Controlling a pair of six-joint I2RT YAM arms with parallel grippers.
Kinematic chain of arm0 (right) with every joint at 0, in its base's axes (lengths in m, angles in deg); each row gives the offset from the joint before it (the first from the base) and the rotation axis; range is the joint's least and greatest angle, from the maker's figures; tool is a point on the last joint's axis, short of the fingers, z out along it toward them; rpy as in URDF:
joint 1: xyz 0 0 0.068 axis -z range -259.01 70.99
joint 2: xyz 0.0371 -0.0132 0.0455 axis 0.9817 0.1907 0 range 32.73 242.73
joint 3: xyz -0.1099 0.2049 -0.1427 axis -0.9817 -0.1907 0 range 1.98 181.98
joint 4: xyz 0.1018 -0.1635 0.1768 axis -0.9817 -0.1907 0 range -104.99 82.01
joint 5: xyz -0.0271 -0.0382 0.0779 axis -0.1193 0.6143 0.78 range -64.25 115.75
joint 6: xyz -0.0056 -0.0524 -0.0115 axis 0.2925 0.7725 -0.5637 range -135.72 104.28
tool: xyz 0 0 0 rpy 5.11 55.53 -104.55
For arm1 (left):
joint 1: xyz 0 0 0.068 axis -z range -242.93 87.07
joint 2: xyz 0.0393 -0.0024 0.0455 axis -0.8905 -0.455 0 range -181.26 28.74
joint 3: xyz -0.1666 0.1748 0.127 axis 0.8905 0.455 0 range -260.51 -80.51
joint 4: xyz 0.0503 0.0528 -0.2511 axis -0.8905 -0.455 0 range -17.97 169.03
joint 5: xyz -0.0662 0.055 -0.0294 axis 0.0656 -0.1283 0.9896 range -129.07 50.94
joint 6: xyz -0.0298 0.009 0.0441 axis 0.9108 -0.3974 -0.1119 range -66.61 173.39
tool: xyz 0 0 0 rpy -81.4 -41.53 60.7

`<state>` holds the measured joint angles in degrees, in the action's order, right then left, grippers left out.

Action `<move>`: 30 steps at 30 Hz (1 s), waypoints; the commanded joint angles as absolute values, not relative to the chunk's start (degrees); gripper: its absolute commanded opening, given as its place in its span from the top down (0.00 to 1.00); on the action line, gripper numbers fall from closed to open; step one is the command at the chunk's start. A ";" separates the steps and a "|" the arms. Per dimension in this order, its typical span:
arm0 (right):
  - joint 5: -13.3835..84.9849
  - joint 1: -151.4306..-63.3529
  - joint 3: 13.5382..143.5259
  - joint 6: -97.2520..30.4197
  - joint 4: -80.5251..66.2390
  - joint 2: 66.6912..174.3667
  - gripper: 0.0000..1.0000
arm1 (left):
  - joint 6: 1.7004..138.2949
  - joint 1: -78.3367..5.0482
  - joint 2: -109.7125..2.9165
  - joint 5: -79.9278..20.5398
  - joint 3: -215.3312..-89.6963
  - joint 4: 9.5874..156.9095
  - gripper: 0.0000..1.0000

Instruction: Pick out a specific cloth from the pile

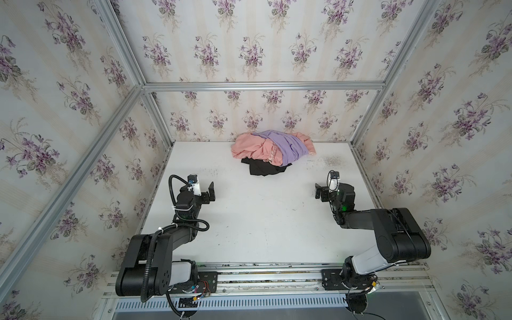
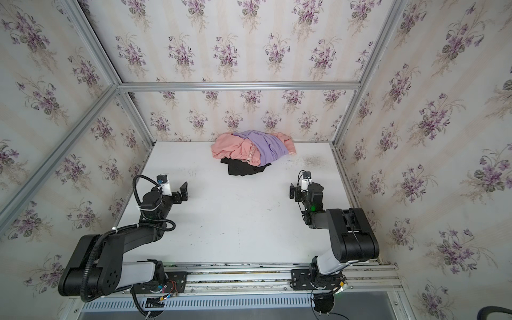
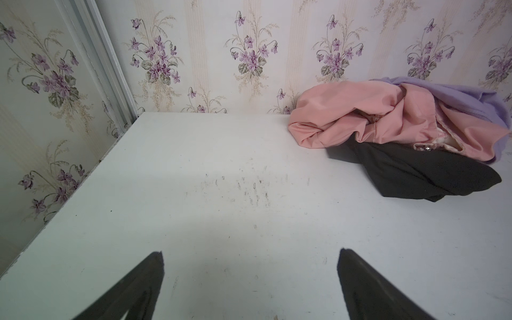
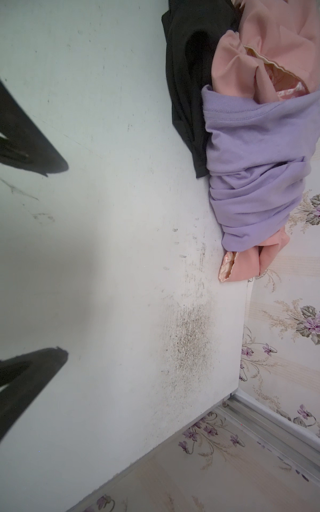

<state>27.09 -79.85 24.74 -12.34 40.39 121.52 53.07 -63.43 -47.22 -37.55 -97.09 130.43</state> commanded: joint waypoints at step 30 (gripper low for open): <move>26.55 -79.98 25.14 -12.64 41.59 121.41 0.00 | 52.16 -62.98 -47.27 -38.54 -97.65 130.97 0.00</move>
<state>26.92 -79.89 24.79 -12.32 40.37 121.52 53.03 -62.94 -47.28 -38.44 -97.24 130.40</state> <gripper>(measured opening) 0.998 0.999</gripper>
